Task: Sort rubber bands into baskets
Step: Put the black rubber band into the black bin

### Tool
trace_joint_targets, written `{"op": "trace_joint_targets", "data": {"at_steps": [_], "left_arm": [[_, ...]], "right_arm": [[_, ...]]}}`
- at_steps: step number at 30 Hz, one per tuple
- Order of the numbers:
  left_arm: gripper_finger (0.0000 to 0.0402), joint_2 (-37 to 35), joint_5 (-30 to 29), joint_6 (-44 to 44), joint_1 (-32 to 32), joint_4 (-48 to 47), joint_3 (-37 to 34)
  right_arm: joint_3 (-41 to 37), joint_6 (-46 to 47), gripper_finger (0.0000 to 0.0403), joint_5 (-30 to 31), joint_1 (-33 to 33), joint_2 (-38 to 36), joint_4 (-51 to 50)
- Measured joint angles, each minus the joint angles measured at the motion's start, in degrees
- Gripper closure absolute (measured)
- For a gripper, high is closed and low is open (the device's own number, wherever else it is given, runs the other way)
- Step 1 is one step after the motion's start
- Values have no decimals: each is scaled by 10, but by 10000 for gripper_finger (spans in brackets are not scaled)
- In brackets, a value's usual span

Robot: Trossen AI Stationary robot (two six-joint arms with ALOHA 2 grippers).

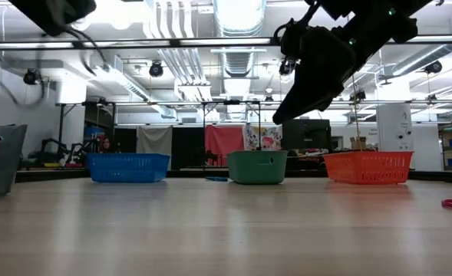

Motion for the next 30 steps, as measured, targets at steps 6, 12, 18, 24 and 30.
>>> {"op": "trace_joint_targets", "data": {"at_steps": [6, 12, 18, 24, 30], "left_arm": [[402, -52, 39, -150, -37, -209, 53], [402, -76, 119, -236, -71, -281, 27], [402, -73, 175, -268, -84, -237, -52], [402, -65, 201, -280, -84, -158, -124], [393, -66, 201, -339, -84, -153, -173]], "right_arm": [[-12, 5, 376, 0, 0, 0, 27], [-13, 4, 376, 0, 0, 0, 40], [-13, 1, 376, 0, 0, 0, 44], [-13, 3, 376, 0, 0, 0, 44], [-13, 4, 376, 0, 0, 0, 48]]}}
